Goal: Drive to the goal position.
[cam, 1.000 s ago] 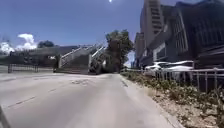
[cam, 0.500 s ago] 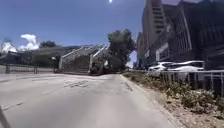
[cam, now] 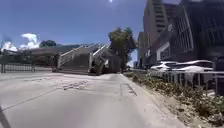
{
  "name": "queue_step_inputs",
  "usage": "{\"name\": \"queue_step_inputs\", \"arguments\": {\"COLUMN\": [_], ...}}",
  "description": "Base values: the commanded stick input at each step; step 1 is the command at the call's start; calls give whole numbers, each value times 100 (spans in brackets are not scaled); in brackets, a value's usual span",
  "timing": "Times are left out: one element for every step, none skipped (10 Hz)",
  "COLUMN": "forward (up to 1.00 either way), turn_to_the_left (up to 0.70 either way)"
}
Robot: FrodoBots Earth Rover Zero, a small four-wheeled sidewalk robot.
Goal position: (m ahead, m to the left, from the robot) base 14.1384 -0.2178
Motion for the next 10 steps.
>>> {"name": "queue_step_inputs", "arguments": {"forward": [70,70,70,70,70,70,70,70,70,70], "turn_to_the_left": [0,0,0,0,0,0,0,0,0,0]}}
